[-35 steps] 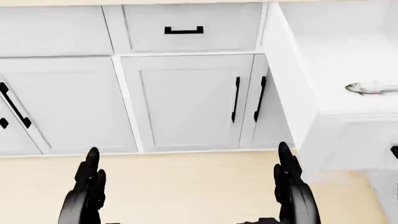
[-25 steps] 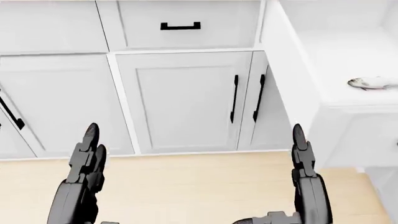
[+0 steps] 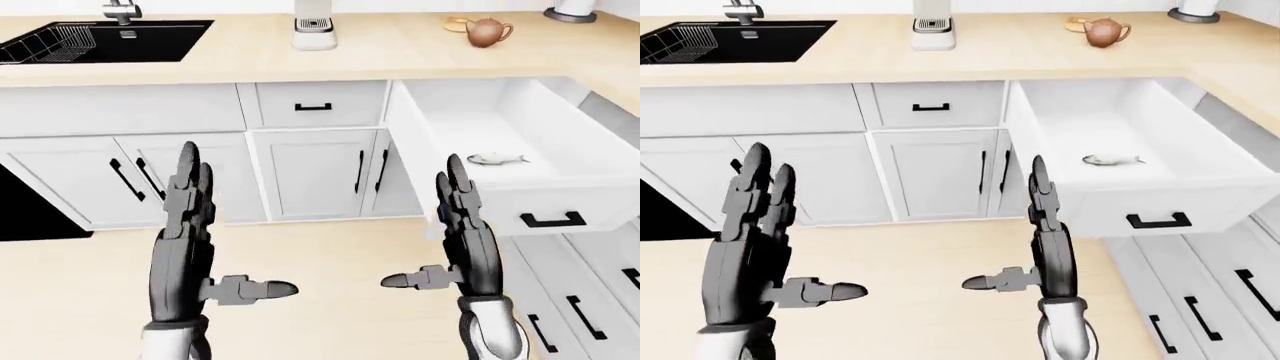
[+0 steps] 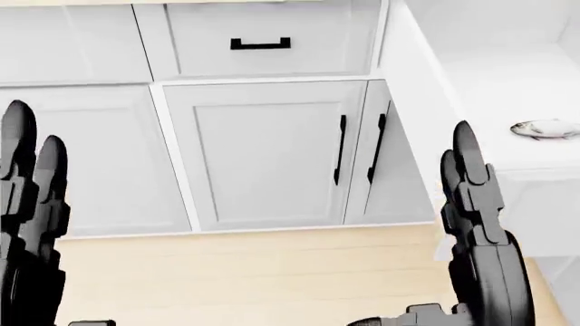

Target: Close the right drawer.

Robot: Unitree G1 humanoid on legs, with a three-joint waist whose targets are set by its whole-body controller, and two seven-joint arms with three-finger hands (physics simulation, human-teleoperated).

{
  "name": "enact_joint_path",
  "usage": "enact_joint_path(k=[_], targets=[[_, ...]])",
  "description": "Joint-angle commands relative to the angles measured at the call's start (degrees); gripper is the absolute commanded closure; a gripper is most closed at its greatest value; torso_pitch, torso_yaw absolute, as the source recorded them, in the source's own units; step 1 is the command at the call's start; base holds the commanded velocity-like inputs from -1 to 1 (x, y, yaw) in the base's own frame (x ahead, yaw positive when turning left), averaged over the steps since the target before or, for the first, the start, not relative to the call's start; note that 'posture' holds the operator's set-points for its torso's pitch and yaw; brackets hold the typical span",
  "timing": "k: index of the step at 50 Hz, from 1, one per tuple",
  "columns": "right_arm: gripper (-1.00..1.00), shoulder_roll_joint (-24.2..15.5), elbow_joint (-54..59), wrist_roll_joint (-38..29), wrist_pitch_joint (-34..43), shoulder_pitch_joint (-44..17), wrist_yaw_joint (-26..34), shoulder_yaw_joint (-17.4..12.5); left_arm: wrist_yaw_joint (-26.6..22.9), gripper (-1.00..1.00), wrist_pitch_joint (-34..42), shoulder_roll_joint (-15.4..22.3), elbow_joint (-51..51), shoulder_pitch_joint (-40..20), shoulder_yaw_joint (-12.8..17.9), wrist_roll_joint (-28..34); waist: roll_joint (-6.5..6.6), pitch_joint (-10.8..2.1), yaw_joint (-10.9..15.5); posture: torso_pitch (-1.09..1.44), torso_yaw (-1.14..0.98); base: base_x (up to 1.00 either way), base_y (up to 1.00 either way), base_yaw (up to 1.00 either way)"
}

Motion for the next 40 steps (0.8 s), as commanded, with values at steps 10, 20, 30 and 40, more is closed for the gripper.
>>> enact_joint_path(k=[10, 20, 30, 40], targets=[[-1.0, 1.5, -17.7, 1.7, -9.2, 3.9, -0.6, -1.3, -1.5, -1.0, -5.8, -1.5, -16.5, 3.1, 1.0, -3.8, 0.02, 0.03, 0.0, 0.0, 0.0, 0.0, 0.0, 0.0], [-1.0, 2.7, -27.3, 3.8, -9.2, 5.9, 0.1, -3.2, 4.3, -1.0, -19.2, 4.8, -18.0, 8.7, 0.3, -6.6, 0.08, 0.38, 0.0, 0.0, 0.0, 0.0, 0.0, 0.0], [-1.0, 3.9, -35.1, 3.3, -6.8, 7.1, 0.5, -3.3, 6.5, -1.0, -20.1, 6.8, -18.0, 9.0, 0.4, -6.9, 0.38, 0.52, 0.0, 0.0, 0.0, 0.0, 0.0, 0.0], [-1.0, 3.4, -34.0, 3.7, -6.5, 6.8, 0.7, -2.0, 6.5, -1.0, -20.2, 6.5, -18.0, 9.3, 0.0, -6.4, 0.48, 0.38, 0.0, 0.0, 0.0, 0.0, 0.0, 0.0]])
